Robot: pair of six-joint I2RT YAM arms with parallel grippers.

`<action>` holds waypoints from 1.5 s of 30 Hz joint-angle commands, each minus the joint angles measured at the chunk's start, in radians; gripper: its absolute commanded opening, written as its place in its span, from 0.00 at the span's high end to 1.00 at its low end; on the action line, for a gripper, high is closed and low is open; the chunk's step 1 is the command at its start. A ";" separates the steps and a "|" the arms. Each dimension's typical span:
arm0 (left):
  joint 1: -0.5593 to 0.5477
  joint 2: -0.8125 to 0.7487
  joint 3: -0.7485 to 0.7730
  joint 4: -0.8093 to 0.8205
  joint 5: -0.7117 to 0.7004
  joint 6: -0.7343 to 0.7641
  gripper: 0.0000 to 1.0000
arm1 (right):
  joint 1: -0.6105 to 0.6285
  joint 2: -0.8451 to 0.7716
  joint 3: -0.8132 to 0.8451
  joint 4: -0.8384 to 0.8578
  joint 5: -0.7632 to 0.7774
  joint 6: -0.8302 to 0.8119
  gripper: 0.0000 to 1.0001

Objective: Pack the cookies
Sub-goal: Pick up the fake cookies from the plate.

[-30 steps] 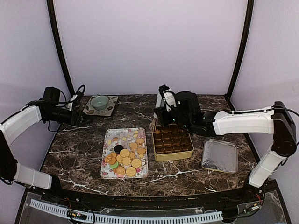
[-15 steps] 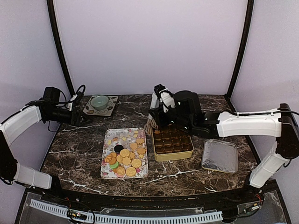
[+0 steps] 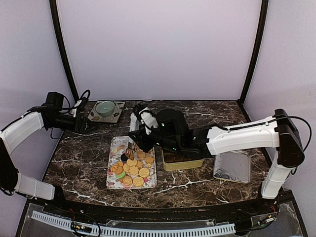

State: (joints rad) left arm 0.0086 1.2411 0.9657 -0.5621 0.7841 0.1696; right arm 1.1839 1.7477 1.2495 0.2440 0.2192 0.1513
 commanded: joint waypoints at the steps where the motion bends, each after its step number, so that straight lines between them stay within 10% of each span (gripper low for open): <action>1: 0.005 -0.035 0.004 -0.011 0.004 0.008 0.33 | 0.014 0.055 0.067 0.085 -0.034 0.022 0.60; 45: 0.005 -0.035 0.002 -0.029 -0.003 0.027 0.33 | 0.084 0.364 0.382 -0.046 -0.166 -0.012 0.58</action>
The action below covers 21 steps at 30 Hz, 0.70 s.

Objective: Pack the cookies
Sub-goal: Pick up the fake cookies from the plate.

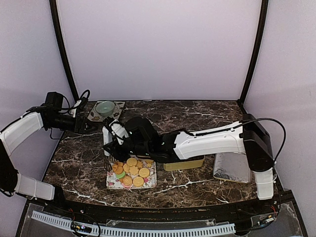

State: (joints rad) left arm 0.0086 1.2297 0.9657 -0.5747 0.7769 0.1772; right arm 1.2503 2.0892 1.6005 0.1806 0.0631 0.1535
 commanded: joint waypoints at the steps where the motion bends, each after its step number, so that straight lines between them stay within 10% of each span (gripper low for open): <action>1: 0.005 -0.024 0.003 -0.015 0.003 0.019 0.33 | 0.020 0.023 0.027 0.013 -0.007 -0.015 0.58; 21: 0.005 -0.017 0.015 -0.017 0.007 0.010 0.33 | 0.061 -0.036 -0.087 -0.035 0.075 -0.063 0.61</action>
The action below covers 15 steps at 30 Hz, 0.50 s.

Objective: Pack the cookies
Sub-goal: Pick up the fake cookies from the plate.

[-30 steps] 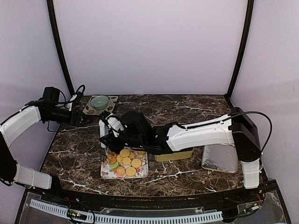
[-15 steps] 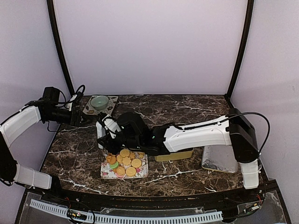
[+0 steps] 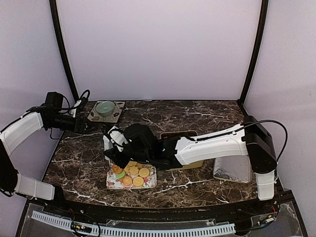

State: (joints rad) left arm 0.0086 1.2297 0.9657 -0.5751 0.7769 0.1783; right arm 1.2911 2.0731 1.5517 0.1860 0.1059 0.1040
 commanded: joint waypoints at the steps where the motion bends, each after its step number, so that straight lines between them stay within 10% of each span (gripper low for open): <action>1: 0.005 -0.016 0.017 -0.017 0.008 0.009 0.33 | 0.023 -0.019 -0.039 -0.041 0.040 -0.016 0.63; 15: 0.004 -0.013 0.027 -0.022 0.000 0.007 0.32 | 0.025 -0.065 -0.003 -0.037 0.117 -0.058 0.81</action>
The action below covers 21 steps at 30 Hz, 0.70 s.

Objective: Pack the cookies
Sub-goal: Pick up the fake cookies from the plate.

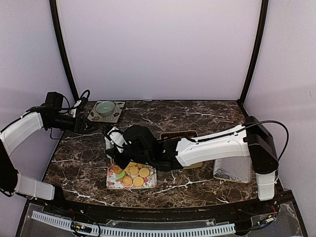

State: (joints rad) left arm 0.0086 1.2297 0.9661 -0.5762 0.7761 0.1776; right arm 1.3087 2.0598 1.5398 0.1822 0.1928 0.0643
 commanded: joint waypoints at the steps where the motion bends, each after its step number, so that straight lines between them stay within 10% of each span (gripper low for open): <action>1: 0.004 -0.013 0.027 -0.022 0.003 0.008 0.32 | 0.008 -0.064 0.004 -0.029 0.033 -0.020 0.82; 21: 0.005 -0.011 0.026 -0.018 0.004 0.007 0.32 | -0.088 -0.317 -0.185 0.035 0.134 -0.006 0.92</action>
State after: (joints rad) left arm 0.0086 1.2297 0.9661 -0.5766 0.7727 0.1776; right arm 1.2728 1.8580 1.4086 0.1341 0.2676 0.0566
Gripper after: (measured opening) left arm 0.676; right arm 0.280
